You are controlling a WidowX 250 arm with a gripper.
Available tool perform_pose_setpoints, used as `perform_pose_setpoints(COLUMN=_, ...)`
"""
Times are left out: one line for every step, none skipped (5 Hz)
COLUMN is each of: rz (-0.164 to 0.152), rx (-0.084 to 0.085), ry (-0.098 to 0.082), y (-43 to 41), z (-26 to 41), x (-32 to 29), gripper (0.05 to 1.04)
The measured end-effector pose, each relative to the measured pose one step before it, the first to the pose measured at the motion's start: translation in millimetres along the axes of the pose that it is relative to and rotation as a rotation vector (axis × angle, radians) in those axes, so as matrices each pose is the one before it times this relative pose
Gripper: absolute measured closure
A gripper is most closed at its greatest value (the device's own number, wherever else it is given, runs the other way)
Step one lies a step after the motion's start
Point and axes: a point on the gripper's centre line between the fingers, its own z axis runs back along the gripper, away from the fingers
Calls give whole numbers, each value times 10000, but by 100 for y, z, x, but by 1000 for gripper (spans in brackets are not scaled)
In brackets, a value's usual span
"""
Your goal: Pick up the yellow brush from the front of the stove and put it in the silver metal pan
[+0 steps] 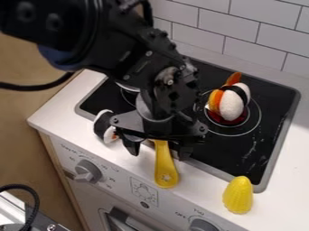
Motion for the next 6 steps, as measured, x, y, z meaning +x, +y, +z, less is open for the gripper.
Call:
perform_pose_setpoints(rz=93, rx=-144, ry=8, y=-194, z=-663, x=41, gripper=83)
perform_pose_setpoints(rz=87, rx=-265, ry=-46, y=-198, z=-288, x=347, gripper=118)
perform_pose_setpoints(rz=28, rx=-162, ry=-2, y=-233, z=-98, x=38, gripper=376)
perform_pose_setpoints(rz=45, rx=-38, ry=334, y=138, z=77, x=-256, gripper=656)
perform_pose_setpoints(rz=42, rx=149, ry=480, y=514, z=385, x=-536, gripper=754)
perform_pose_setpoints(rz=176, rx=-351, ry=192, y=-183, z=644, x=60, gripper=754)
